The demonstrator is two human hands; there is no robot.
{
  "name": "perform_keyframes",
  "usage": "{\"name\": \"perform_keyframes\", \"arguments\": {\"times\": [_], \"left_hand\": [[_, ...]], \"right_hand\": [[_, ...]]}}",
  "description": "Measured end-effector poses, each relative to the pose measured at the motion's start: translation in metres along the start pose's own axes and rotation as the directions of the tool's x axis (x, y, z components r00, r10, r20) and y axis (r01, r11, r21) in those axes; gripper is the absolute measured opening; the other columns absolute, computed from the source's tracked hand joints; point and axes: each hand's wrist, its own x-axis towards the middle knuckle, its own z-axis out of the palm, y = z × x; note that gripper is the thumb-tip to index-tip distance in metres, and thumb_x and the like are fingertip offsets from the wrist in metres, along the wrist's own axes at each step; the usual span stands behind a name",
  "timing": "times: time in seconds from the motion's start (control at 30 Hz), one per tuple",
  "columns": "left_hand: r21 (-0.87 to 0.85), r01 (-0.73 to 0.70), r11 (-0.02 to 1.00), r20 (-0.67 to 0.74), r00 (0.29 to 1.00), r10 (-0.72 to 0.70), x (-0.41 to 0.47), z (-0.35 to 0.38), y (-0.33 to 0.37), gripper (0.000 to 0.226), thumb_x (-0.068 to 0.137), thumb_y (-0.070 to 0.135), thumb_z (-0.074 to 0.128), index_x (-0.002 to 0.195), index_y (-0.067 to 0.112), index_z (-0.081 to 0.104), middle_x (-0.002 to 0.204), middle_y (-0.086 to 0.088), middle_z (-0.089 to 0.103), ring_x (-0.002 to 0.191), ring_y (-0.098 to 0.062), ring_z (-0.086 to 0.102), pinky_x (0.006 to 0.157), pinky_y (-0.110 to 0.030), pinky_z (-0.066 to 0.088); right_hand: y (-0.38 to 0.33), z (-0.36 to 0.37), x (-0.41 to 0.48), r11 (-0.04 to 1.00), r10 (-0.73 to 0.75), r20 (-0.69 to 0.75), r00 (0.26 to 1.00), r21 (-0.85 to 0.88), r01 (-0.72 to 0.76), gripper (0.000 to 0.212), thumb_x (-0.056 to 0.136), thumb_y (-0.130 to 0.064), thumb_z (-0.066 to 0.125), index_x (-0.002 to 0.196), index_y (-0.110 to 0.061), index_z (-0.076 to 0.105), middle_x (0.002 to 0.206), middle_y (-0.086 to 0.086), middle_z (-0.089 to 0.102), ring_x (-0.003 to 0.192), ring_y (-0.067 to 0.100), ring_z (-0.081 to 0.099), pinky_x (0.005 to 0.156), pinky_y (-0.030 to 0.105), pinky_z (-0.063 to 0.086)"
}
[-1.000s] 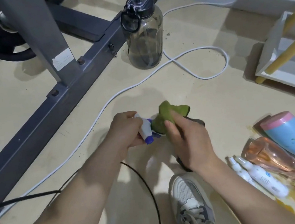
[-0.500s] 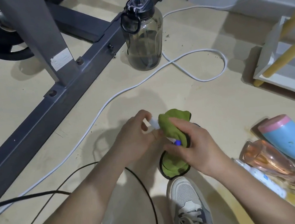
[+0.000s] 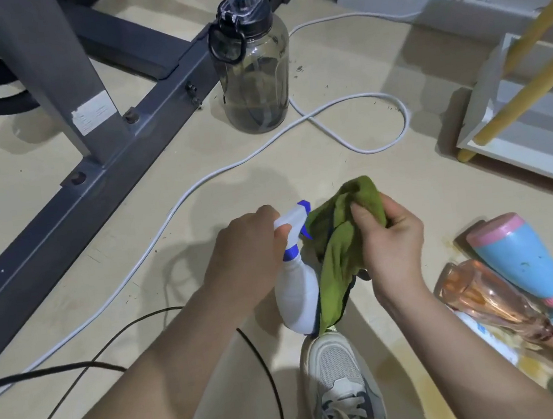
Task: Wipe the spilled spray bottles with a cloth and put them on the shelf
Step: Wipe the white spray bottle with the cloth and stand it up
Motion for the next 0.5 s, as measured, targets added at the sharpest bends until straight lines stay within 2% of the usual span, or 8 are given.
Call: {"name": "perform_keyframes", "arguments": {"times": [0.07, 0.13, 0.2, 0.23, 0.33, 0.4, 0.43, 0.5], "left_hand": [[-0.138, 0.073, 0.988, 0.019, 0.997, -0.071, -0.002, -0.003, 0.003, 0.024, 0.100, 0.035, 0.043, 0.105, 0.015, 0.055, 0.085, -0.004, 0.068, 0.085, -0.026, 0.063, 0.078, -0.039, 0.048], [-0.215, 0.108, 0.971, 0.078, 0.993, -0.093, 0.000, -0.006, 0.009, 0.021, 0.097, 0.033, 0.047, 0.101, 0.015, 0.057, 0.084, -0.004, 0.069, 0.083, -0.026, 0.067, 0.079, -0.041, 0.051], [-0.238, 0.163, 0.957, 0.140, 0.981, -0.133, 0.007, -0.005, 0.010, 0.019, 0.092, 0.026, 0.049, 0.095, 0.011, 0.060, 0.081, -0.007, 0.071, 0.079, -0.028, 0.069, 0.077, -0.043, 0.054], [-0.275, 0.228, 0.934, 0.165, 0.968, -0.187, 0.010, -0.005, 0.008, 0.020, 0.089, 0.024, 0.050, 0.091, 0.007, 0.062, 0.077, -0.010, 0.071, 0.076, -0.031, 0.070, 0.076, -0.044, 0.056], [-0.414, 0.415, 0.810, 0.213, 0.910, -0.357, 0.016, -0.005, -0.005, 0.026, 0.086, 0.021, 0.054, 0.074, -0.001, 0.060, 0.078, -0.022, 0.069, 0.069, -0.036, 0.071, 0.074, -0.050, 0.059], [-0.453, 0.483, 0.749, 0.228, 0.875, -0.427, 0.017, -0.004, -0.007, 0.021, 0.087, 0.014, 0.049, 0.070, 0.003, 0.057, 0.081, -0.021, 0.071, 0.064, -0.034, 0.072, 0.077, -0.050, 0.059], [-0.432, 0.485, 0.761, 0.230, 0.874, -0.427, 0.018, -0.005, -0.006, 0.020, 0.087, 0.012, 0.047, 0.074, 0.001, 0.058, 0.081, -0.021, 0.072, 0.064, -0.033, 0.073, 0.078, -0.048, 0.059], [-0.378, 0.469, 0.798, 0.233, 0.883, -0.408, 0.021, -0.009, -0.001, 0.022, 0.090, 0.015, 0.045, 0.093, -0.001, 0.059, 0.077, -0.020, 0.072, 0.064, -0.032, 0.073, 0.079, -0.045, 0.059]], "right_hand": [[-0.007, 0.005, -0.010, 0.998, -0.059, 0.175, 0.983, -0.017, 0.063, 0.014, 0.092, -0.011, 0.058, 0.096, -0.010, 0.071, 0.078, -0.003, 0.063, 0.073, 0.012, 0.055, 0.070, 0.025, 0.047], [-0.005, 0.020, -0.018, 0.965, -0.118, 0.405, 0.906, -0.168, 0.201, 0.032, 0.092, -0.024, 0.051, 0.114, -0.004, 0.063, 0.106, 0.011, 0.066, 0.100, 0.013, 0.057, 0.094, 0.030, 0.046], [0.009, 0.032, -0.024, 0.875, -0.103, 0.531, 0.841, -0.353, 0.330, 0.052, 0.096, -0.031, 0.044, 0.141, -0.004, 0.048, 0.145, 0.010, 0.050, 0.133, 0.013, 0.042, 0.115, 0.032, 0.031], [0.015, 0.034, -0.029, 0.843, -0.097, 0.545, 0.832, -0.399, 0.360, 0.053, 0.099, -0.030, 0.041, 0.148, -0.008, 0.040, 0.154, 0.006, 0.039, 0.139, 0.012, 0.035, 0.118, 0.029, 0.026], [0.045, 0.023, -0.056, 0.746, -0.166, 0.620, 0.767, -0.429, 0.509, 0.055, 0.095, -0.018, 0.042, 0.150, -0.014, 0.037, 0.155, 0.004, 0.039, 0.139, 0.020, 0.040, 0.112, 0.036, 0.037], [0.068, 0.008, -0.068, 0.551, -0.206, 0.700, 0.684, -0.495, 0.672, 0.061, 0.083, -0.012, 0.057, 0.142, -0.019, 0.043, 0.155, 0.000, 0.039, 0.135, 0.025, 0.045, 0.094, 0.045, 0.050], [0.075, 0.001, -0.066, 0.469, -0.181, 0.724, 0.666, -0.532, 0.706, 0.067, 0.078, -0.010, 0.064, 0.141, -0.022, 0.043, 0.157, -0.004, 0.035, 0.136, 0.025, 0.043, 0.089, 0.044, 0.051], [0.082, -0.008, -0.056, 0.461, -0.109, 0.710, 0.695, -0.584, 0.669, 0.075, 0.075, -0.009, 0.067, 0.143, -0.024, 0.040, 0.158, -0.003, 0.033, 0.137, 0.026, 0.040, 0.092, 0.043, 0.046]]}}
